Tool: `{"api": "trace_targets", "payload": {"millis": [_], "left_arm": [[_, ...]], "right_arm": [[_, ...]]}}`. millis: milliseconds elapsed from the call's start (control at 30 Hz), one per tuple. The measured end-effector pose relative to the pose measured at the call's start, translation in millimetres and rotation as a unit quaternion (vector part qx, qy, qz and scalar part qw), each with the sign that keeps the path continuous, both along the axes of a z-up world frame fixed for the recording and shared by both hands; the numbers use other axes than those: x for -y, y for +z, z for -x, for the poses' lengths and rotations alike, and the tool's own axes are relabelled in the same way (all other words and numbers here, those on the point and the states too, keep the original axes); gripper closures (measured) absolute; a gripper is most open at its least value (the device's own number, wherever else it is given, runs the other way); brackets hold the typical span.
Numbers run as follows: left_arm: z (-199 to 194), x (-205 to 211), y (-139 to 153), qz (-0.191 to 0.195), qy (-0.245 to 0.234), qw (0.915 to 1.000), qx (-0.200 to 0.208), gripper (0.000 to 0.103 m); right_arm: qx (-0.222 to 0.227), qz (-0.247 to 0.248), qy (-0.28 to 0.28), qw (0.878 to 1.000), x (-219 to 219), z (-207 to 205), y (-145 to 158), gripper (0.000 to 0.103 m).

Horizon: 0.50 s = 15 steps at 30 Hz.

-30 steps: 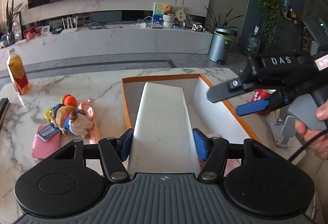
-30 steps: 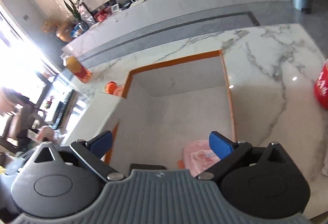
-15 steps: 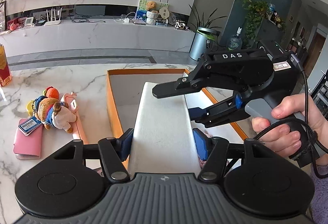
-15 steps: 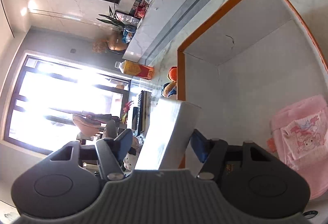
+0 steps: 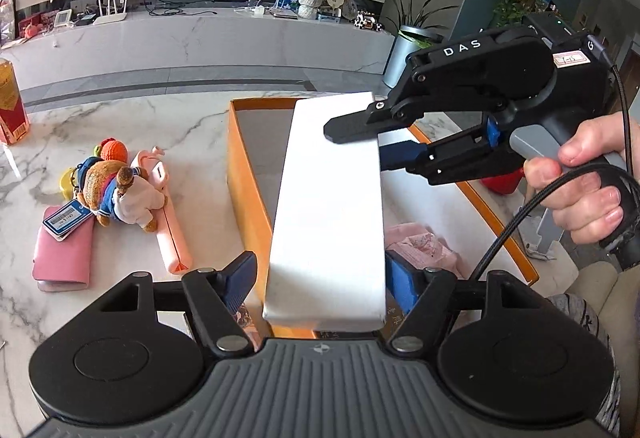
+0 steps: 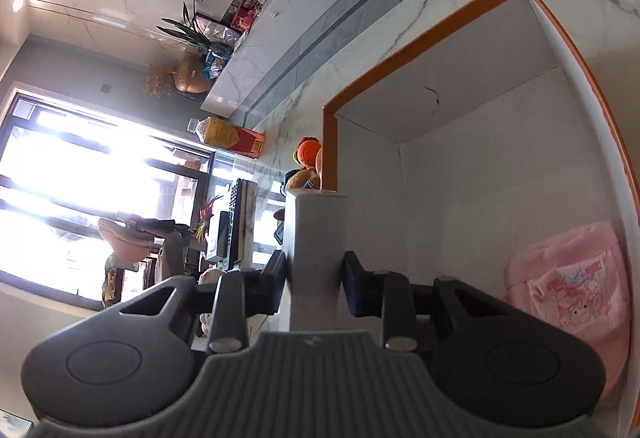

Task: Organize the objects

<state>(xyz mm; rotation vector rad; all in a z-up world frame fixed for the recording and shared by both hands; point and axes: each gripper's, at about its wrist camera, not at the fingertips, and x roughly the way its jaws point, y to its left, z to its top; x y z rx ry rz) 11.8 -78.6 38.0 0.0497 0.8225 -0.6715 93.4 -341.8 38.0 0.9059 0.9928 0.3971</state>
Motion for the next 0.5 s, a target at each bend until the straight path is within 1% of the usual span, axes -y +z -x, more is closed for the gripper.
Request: {"api": "trace_targets", "payload": {"millis": [67,133,200,233,333,367,433,500], "left_arm": [[-3,-4,0,-0.004,0.002,1.0000,-0.004,0.022],[-6,-8,0,-0.018,0.006,0.9997,-0.018,0.021],[-8,-16,0,-0.028,0.006,0.9993,-0.025,0.022],[-9,-22,1,-0.028,0.012,0.9993,-0.024,0.022],[-15,-40,3,-0.020,0.031,0.9990,-0.026,0.022],[-17,-44,4,-0.017,0.038,0.9988,-0.027,0.022],[-20,-50,5,-0.012,0.046,0.9984,-0.030,0.022],[-23,-54,6,-0.006,0.052,0.9981,-0.034,0.022]], "right_arm": [[-0.004,0.016,-0.010,1.000,5,-5,5,0.071],[-0.007,0.010,-0.013,1.000,10,-13,9,0.071],[-0.010,0.015,-0.011,1.000,16,-18,15,0.071],[-0.005,0.014,-0.016,1.000,20,-18,21,0.072],[0.008,0.038,-0.018,0.999,29,-18,42,0.072],[0.010,0.056,-0.018,0.998,30,-18,49,0.072],[0.014,0.116,-0.010,0.993,29,-19,62,0.072],[0.006,0.154,0.004,0.988,24,-23,65,0.073]]}}
